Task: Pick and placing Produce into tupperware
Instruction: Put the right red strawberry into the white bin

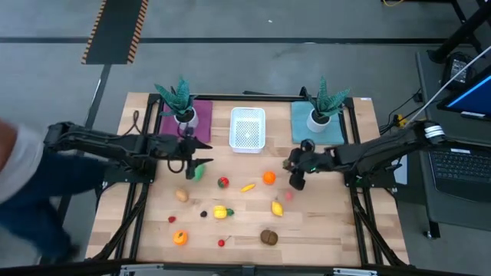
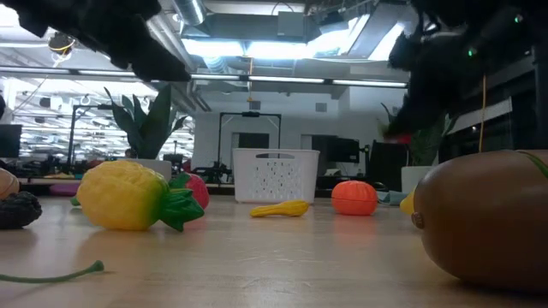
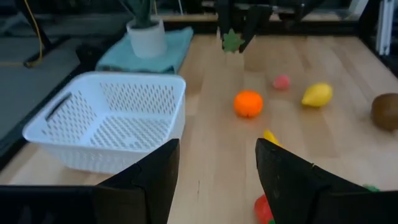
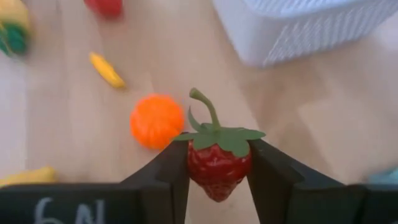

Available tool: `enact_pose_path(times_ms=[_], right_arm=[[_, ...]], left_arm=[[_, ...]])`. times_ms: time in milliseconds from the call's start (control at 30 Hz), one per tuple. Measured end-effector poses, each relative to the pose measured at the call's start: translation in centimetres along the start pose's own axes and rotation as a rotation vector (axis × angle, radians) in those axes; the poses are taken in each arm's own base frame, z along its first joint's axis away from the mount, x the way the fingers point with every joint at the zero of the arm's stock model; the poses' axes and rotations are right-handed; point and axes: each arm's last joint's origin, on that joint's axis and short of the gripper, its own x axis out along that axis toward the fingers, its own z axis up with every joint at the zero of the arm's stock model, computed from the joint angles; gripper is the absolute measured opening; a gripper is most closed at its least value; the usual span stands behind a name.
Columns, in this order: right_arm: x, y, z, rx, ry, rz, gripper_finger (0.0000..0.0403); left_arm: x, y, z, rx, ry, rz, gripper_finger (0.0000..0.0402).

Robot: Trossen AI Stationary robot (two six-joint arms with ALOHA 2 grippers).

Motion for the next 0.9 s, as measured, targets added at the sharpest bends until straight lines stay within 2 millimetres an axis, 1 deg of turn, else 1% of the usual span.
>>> enact_pose_path(times_ms=[67,167,267,400,500,633,800,900], right_arm=[[-1.1,-0.6,0.5,-0.015,-0.061,0.015,0.013],[-2.6,-1.6,0.5,-0.025,-0.126,0.024,0.0133],[-3.8,-2.3,0.2,-0.041,-0.196,0.029,0.0133],[-4.6,-3.0,-0.7,-0.076,-0.3,0.04,0.013],[-4.9,-3.2,-1.2,-0.097,-0.395,0.061,0.013],[-4.7,-3.3,-2.0,-0.118,-0.487,0.11,0.0131],[-3.8,-3.5,-3.6,-0.103,-0.55,0.14,0.0131],[-3.4,-3.6,-4.4,-0.079,-0.589,0.165,0.0131]], left_arm=[[-0.8,0.2,0.1,0.009,-0.01,0.0,0.0204],[-1.9,0.4,0.2,0.008,-0.03,-0.001,0.0204],[-2.6,0.5,-0.2,0.013,-0.055,-0.001,0.0204],[-3.2,0.7,-1.4,0.023,-0.087,0.0,0.0204],[-3.4,0.8,-2.3,0.016,-0.12,0.0,0.0204],[-3.7,0.9,-3.1,0.008,-0.163,0.0,0.0204],[-3.6,0.9,-4.1,0.007,-0.19,0.0,0.0204],[-3.5,0.9,-4.4,0.004,-0.223,0.0,0.0204]])
